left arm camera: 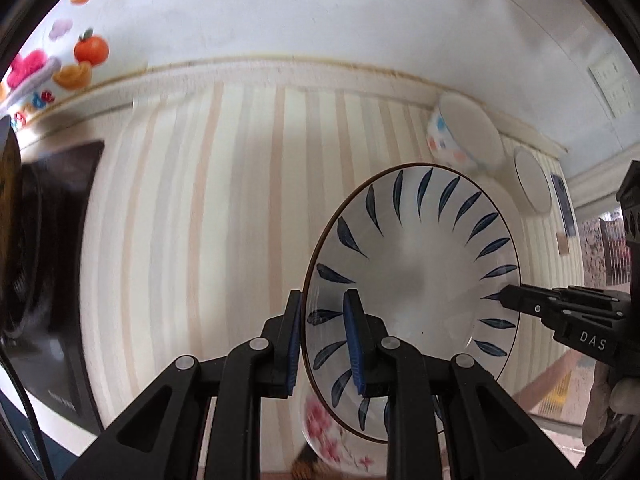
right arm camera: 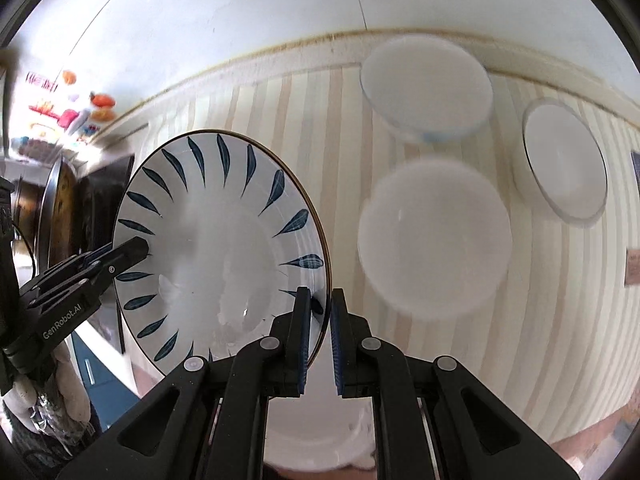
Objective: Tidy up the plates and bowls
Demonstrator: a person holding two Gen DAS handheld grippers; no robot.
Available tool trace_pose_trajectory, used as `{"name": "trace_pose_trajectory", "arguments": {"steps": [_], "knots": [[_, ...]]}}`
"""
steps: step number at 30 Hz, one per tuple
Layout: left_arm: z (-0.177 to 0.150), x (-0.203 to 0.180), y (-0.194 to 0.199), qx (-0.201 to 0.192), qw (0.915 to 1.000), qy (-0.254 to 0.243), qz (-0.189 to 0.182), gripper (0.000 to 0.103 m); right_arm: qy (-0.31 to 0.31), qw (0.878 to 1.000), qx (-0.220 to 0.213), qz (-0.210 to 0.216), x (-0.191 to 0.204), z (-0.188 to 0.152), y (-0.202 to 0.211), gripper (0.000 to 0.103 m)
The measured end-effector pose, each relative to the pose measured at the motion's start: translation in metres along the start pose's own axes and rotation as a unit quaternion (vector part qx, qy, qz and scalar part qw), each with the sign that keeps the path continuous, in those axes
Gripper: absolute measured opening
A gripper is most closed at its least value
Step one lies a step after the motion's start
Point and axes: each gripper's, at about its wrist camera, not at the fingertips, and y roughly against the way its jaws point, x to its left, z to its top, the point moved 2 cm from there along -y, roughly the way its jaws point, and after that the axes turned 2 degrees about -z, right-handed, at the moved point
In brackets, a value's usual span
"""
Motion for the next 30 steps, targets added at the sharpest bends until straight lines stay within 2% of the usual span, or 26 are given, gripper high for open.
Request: {"name": "trace_pose_trajectory", "arguments": {"steps": [8,13,22,30], "knots": [[-0.046,-0.006,-0.018,0.024,0.9997,0.010,0.003,0.018,0.005,0.999,0.033,0.004,-0.019,-0.063,-0.024,0.011],[-0.064,-0.011,-0.033,0.039,0.9991,0.011,0.014,0.018,0.007,0.999,0.052,0.002,-0.025,-0.088,-0.041,0.011],[-0.071,-0.019,-0.056,0.055,0.9980,0.003,0.031,0.018,0.005,0.998,0.062,-0.008,-0.030,-0.104,-0.062,0.011],[-0.069,-0.022,-0.060,0.052,0.9981,0.003,0.031,0.019,-0.001,0.998,0.060,-0.005,-0.023,-0.101,-0.074,0.011]]}}
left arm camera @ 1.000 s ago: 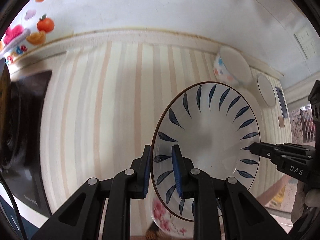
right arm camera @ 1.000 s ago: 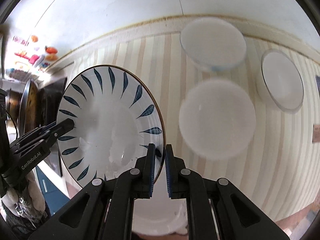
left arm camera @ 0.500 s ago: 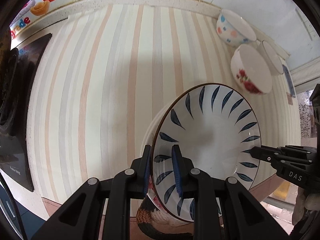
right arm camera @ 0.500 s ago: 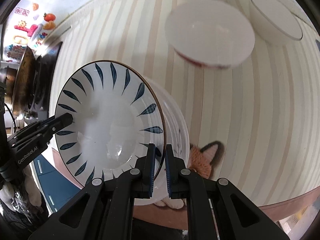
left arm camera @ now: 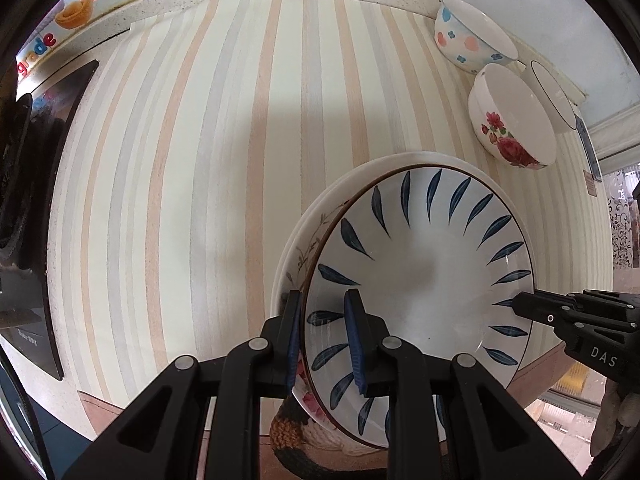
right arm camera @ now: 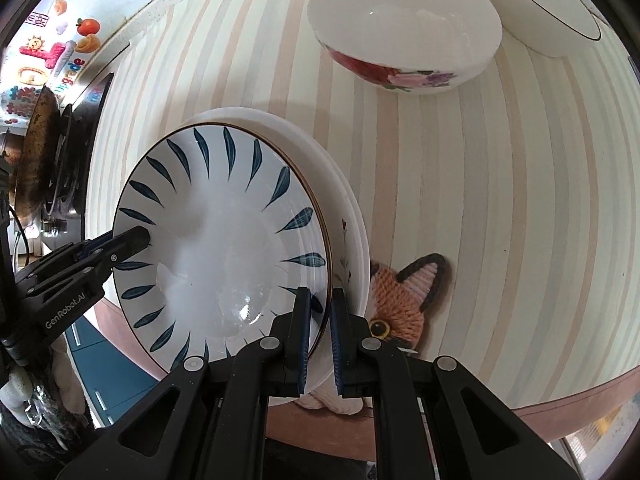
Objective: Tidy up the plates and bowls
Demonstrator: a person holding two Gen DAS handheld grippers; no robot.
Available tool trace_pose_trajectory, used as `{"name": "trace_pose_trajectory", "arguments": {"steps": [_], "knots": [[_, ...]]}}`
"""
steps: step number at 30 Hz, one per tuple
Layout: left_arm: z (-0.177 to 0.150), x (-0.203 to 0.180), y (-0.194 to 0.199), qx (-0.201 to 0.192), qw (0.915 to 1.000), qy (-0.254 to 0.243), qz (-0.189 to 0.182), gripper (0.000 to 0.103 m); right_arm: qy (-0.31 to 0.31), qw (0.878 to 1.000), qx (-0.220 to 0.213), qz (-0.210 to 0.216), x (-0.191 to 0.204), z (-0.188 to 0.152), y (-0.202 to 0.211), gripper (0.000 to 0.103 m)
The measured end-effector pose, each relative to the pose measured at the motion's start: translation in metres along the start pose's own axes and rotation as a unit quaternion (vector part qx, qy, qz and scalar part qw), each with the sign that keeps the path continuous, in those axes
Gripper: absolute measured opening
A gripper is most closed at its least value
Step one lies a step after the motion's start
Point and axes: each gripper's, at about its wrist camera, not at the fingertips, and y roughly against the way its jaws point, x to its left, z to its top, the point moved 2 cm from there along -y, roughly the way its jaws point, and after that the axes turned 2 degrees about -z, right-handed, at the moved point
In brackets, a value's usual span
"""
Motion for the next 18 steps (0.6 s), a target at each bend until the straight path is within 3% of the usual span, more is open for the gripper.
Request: {"name": "trace_pose_trajectory", "arguments": {"steps": [18], "knots": [[-0.014,0.002,0.005,-0.022,0.9994,0.015,0.021,0.019,-0.045,0.998,-0.023,0.043,-0.021,-0.008,0.020,0.014]]}}
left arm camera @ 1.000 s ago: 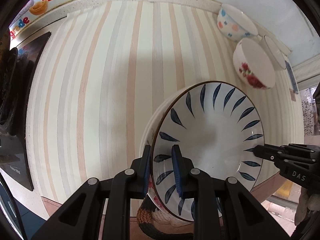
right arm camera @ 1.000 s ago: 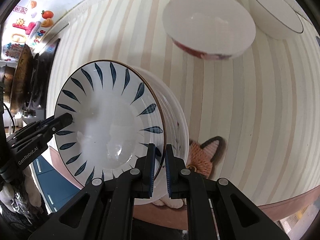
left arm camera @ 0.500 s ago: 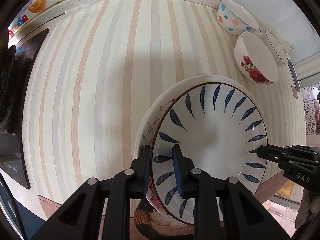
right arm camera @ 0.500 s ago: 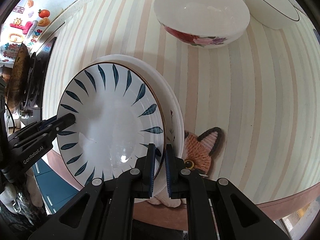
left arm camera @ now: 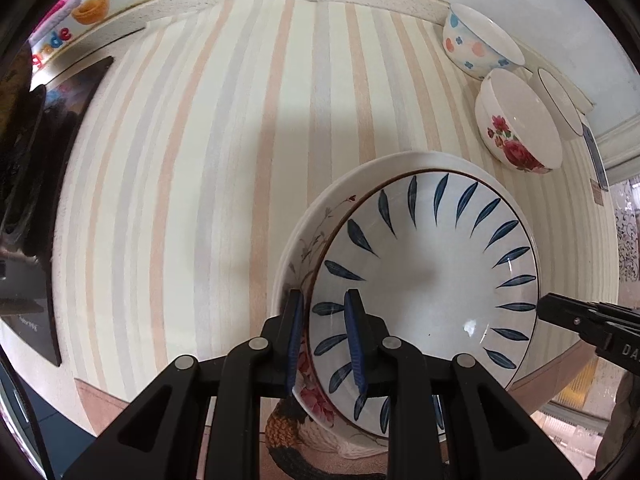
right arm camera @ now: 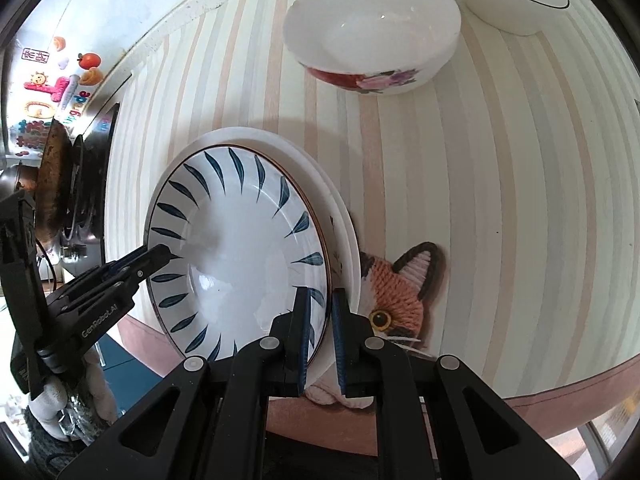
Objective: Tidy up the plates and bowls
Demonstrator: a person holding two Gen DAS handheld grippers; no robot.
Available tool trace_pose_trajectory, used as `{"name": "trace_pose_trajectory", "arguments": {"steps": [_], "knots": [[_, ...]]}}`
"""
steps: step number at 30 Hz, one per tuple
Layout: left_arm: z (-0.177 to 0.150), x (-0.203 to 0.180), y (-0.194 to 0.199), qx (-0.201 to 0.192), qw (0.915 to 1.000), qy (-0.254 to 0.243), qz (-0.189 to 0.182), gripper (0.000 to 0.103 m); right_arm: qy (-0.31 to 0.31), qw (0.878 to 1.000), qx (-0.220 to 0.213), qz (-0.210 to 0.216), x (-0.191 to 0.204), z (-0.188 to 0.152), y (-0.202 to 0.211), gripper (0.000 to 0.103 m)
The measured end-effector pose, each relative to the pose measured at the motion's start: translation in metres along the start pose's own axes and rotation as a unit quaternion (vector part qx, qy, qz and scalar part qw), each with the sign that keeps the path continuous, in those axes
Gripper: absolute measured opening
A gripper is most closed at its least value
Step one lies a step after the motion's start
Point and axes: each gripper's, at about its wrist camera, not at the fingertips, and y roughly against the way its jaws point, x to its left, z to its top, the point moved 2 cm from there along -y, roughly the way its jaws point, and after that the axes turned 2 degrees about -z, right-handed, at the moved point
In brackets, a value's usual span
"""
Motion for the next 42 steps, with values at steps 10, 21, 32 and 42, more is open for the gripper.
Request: {"name": "trace_pose_trajectory", "arguments": {"steps": [10,21,32,42], "knots": [[-0.038,-0.015,0.063,-0.056,0.9980,0.002,0.028,0.019,0.050,0.997,-0.041,-0.030,0.022,-0.019,0.030,0.014],[-0.091,-0.023,0.162,-0.119,0.9928,-0.014,0.011,0.019,0.075,0.991,-0.112,-0.022,0.064,-0.096,0.104,0.018],[-0.140,-0.021,0.245,-0.169,0.9841,-0.050,-0.021,0.019,0.076,0.976,-0.204,-0.029,0.108,-0.185,0.196,0.022],[-0.170,-0.018,0.269,-0.178,0.9805,-0.071,-0.043,0.019,0.052,0.971,-0.230,-0.027,0.128,-0.238,0.221,0.022]]}}
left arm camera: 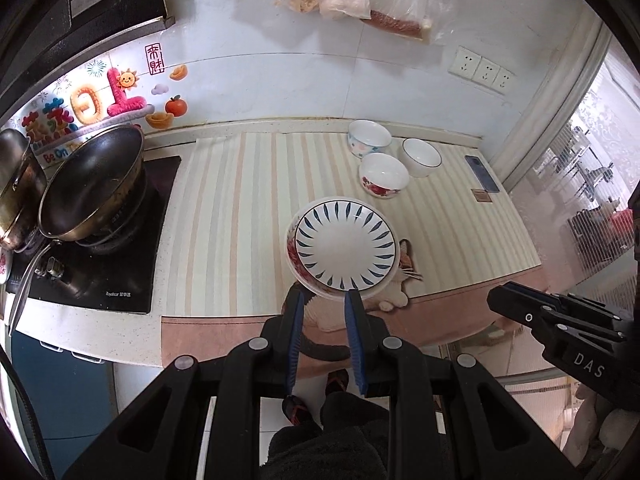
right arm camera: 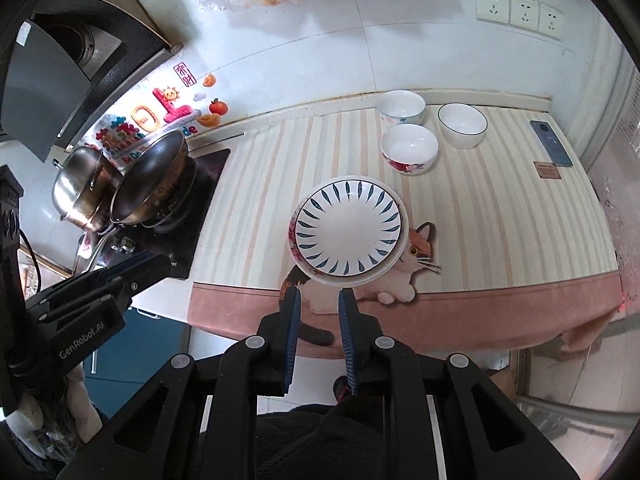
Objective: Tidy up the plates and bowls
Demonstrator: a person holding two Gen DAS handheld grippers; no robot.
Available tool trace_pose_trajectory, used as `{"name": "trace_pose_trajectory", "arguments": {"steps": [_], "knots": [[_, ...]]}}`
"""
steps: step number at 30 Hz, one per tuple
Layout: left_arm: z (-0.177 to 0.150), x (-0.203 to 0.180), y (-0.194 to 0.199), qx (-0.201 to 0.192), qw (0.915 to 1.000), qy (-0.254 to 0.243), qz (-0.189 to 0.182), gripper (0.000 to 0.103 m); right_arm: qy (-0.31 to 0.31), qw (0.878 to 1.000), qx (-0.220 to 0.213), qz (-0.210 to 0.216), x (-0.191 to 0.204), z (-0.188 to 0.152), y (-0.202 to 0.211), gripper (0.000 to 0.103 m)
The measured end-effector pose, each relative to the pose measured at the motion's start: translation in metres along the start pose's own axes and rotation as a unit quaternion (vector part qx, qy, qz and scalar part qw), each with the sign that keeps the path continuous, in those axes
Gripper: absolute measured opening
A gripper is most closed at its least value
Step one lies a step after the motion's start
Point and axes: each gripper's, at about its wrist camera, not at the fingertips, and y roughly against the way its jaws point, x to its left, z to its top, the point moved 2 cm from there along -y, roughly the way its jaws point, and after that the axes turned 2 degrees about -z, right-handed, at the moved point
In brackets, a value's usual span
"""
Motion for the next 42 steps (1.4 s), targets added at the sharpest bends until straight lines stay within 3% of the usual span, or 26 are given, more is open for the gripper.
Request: {"name": "trace_pose_trajectory", "arguments": {"steps": [11,13,15,21,24,28,32,37,42], "knots": [[0.023,-0.011,-0.027,-0.008,0.9996,0.017,0.020,0.021,-0.030,0.999,-0.001,0.029,-0.025,0.013,-0.006,0.022],[0.033,-0.016,-0.039,-0.006,0.9994,0.023,0.023,0.022,-0.037,0.999,0.000,0.034,-0.039,0.023,-0.012,0.029],[0.045,-0.021,-0.054,-0.006,0.9991,0.030,0.030,0.022,-0.045,0.998,0.001,0.040,-0.057,0.035,-0.022,0.042],[0.099,-0.040,-0.121,0.017,0.9963,0.074,0.038,0.022,-0.058,0.997,0.020,0.047,-0.118,0.079,-0.058,0.043],[0.128,-0.048,-0.168,0.042,0.9934,0.101,0.033,0.022,-0.059,0.997,0.036,0.044,-0.155,0.108,-0.085,0.043],[0.155,-0.050,-0.231,0.086,0.9840,0.156,-0.007,0.022,-0.056,0.995,0.064,0.046,-0.203,0.151,-0.135,0.043],[0.180,-0.054,-0.286,0.112,0.9775,0.179,-0.006,0.022,-0.053,0.991,0.108,0.055,-0.238,0.188,-0.198,0.043],[0.198,-0.048,-0.342,0.142,0.9723,0.185,0.013,0.022,-0.058,0.985,0.150,0.065,-0.259,0.216,-0.273,0.043],[0.201,-0.041,-0.389,0.192,0.9654,0.177,0.005,0.022,-0.083,0.979,0.170,0.076,-0.267,0.231,-0.327,0.043]]}}
